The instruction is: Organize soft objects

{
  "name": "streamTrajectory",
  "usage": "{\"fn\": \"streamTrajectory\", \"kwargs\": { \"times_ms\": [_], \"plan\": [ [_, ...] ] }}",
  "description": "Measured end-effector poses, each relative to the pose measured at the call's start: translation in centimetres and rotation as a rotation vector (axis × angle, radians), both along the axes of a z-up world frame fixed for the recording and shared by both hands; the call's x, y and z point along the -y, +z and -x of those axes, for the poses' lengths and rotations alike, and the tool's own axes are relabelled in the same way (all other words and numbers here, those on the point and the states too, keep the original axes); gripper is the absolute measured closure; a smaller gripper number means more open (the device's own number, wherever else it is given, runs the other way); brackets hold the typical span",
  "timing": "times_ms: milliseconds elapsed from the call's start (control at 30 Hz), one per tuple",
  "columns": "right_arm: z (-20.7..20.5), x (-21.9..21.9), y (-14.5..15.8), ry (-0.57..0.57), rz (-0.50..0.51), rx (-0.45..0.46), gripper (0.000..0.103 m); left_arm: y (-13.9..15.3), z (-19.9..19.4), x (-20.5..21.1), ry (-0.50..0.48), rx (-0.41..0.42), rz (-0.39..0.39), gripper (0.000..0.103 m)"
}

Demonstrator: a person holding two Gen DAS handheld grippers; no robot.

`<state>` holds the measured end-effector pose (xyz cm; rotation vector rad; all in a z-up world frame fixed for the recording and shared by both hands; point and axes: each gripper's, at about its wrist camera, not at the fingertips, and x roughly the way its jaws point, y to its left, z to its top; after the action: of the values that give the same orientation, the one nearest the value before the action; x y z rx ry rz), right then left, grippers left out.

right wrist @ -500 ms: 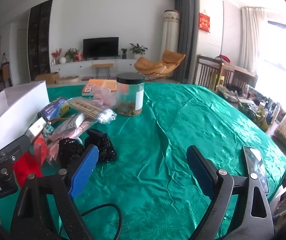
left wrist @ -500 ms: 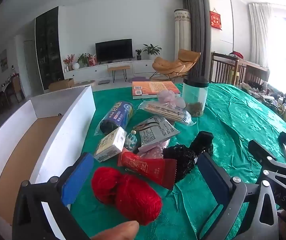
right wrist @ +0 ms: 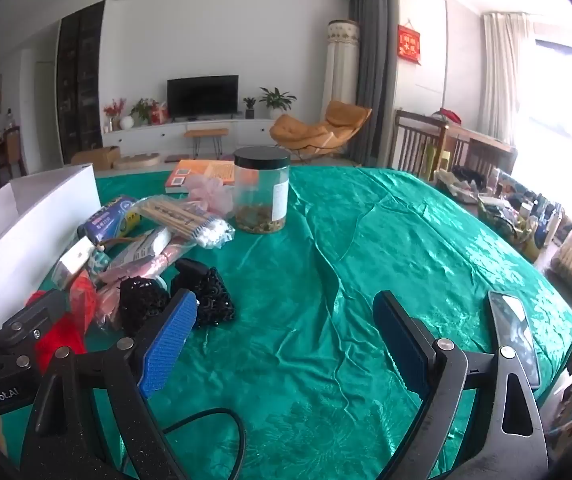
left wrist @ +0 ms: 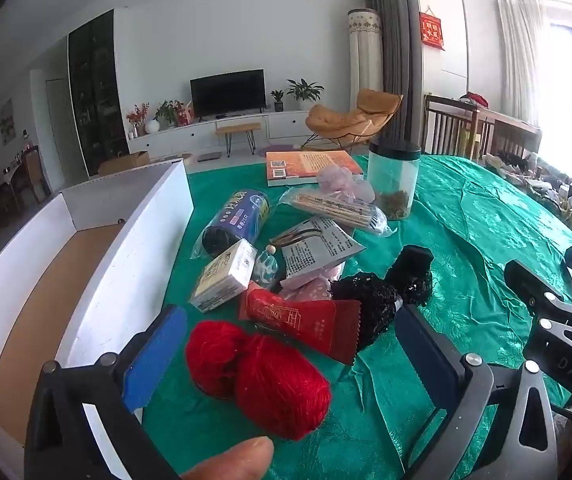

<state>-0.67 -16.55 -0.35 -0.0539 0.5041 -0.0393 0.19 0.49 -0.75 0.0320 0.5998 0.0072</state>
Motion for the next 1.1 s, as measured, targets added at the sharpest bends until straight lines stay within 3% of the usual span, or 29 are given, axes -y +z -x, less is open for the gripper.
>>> {"fn": "streamTrajectory", "kwargs": {
  "times_ms": [1100],
  "plan": [
    [0.0,0.4,-0.1,0.002,-0.007,-0.002,0.011,-1.5,0.1,0.5,-0.007,-0.046,-0.028,0.000]
  ]
}}
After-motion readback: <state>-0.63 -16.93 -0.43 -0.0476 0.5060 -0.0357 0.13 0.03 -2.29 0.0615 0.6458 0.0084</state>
